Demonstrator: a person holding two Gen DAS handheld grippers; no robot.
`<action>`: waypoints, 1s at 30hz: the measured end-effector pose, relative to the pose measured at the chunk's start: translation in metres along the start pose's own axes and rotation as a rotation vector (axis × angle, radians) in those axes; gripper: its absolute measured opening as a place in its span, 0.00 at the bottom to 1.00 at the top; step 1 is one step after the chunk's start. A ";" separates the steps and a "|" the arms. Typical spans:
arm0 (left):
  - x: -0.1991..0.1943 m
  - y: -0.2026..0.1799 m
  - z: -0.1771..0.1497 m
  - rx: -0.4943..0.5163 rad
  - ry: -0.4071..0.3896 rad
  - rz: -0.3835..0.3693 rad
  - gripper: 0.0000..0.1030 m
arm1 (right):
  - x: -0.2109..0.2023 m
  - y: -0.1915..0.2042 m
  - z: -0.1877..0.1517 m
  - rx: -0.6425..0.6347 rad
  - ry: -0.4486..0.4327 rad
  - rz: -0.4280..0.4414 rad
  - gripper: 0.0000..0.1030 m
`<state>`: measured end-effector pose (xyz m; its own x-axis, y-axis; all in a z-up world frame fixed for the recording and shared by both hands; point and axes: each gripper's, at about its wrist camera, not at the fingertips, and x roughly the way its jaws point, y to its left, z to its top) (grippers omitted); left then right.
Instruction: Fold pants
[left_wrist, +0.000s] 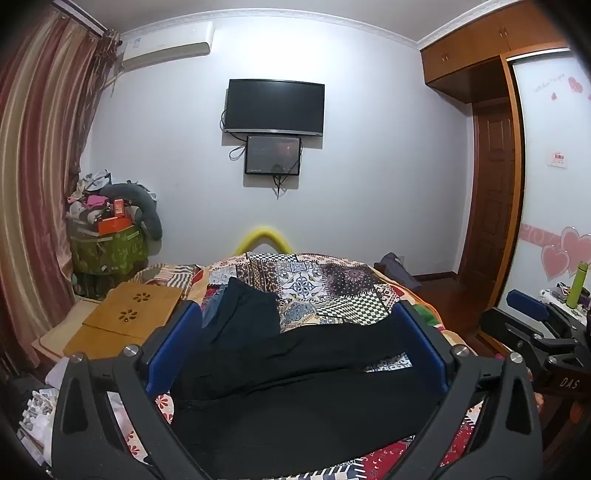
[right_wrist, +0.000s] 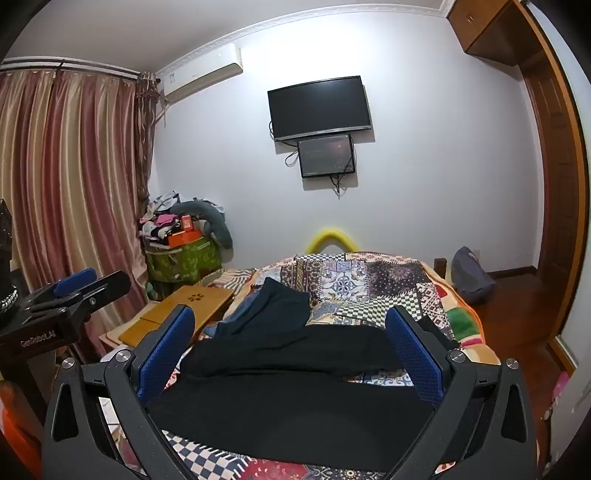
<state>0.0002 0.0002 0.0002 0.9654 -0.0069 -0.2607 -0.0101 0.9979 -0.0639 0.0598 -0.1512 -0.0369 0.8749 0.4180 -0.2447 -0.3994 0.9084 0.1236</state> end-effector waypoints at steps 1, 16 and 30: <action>0.000 0.000 0.000 -0.003 0.003 -0.004 1.00 | 0.000 0.000 0.000 0.001 0.006 -0.002 1.00; 0.011 0.004 -0.009 0.010 0.016 -0.001 1.00 | -0.002 -0.006 -0.002 0.014 0.008 -0.026 1.00; 0.009 0.004 -0.008 0.009 0.015 -0.003 1.00 | -0.003 -0.006 -0.004 0.022 0.012 -0.043 1.00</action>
<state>0.0066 0.0037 -0.0103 0.9615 -0.0111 -0.2747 -0.0044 0.9984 -0.0560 0.0586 -0.1577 -0.0405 0.8878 0.3787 -0.2616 -0.3553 0.9251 0.1336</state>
